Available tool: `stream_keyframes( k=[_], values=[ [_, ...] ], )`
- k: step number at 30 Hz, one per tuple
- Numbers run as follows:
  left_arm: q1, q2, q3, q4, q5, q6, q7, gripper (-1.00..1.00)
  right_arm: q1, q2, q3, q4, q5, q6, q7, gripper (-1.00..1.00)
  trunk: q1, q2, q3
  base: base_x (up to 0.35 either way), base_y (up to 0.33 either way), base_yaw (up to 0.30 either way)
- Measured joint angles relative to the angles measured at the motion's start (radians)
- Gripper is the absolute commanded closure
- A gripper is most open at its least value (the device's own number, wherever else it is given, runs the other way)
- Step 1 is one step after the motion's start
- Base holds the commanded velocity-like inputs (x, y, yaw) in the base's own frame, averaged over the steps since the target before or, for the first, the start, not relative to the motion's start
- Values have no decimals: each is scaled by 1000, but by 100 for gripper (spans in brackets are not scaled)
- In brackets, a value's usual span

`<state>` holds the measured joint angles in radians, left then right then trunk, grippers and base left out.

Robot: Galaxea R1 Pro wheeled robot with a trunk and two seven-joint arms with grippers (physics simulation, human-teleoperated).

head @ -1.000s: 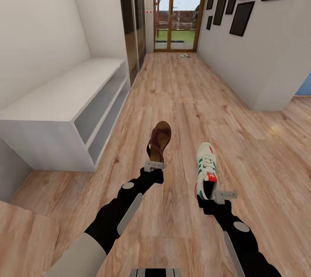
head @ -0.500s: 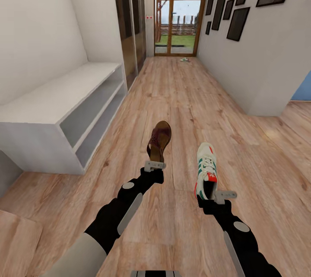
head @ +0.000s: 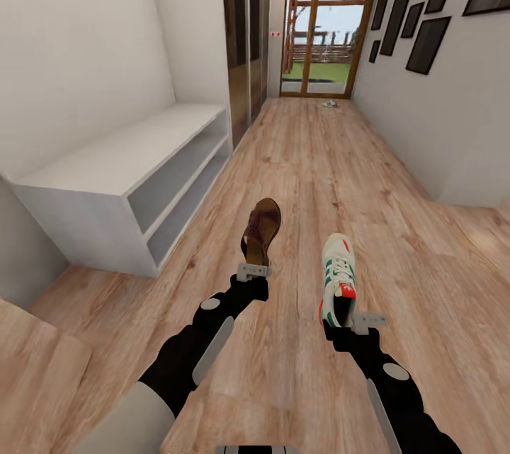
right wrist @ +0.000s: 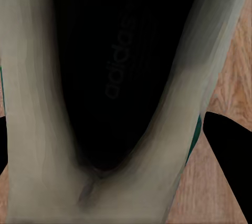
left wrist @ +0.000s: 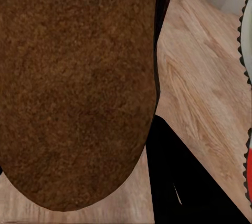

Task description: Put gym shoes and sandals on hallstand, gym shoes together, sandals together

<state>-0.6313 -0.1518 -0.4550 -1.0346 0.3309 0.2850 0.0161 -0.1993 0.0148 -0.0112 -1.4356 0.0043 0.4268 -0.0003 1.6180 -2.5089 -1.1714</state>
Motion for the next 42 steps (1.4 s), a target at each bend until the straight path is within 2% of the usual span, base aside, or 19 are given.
stream_keyframes(
  k=[27, 42],
  values=[
    [0, 3, 2, 2, 0, 2, 1, 100, 0, 2, 0, 2, 0, 0, 0, 100, 0, 0, 7, 0, 0, 288],
    [0, 4, 1, 2, 1, 1, 1, 100, 0, 2, 0, 2, -3, 0, 0, 100, 0, 0, 18, -20, -20, 284]
  ],
)
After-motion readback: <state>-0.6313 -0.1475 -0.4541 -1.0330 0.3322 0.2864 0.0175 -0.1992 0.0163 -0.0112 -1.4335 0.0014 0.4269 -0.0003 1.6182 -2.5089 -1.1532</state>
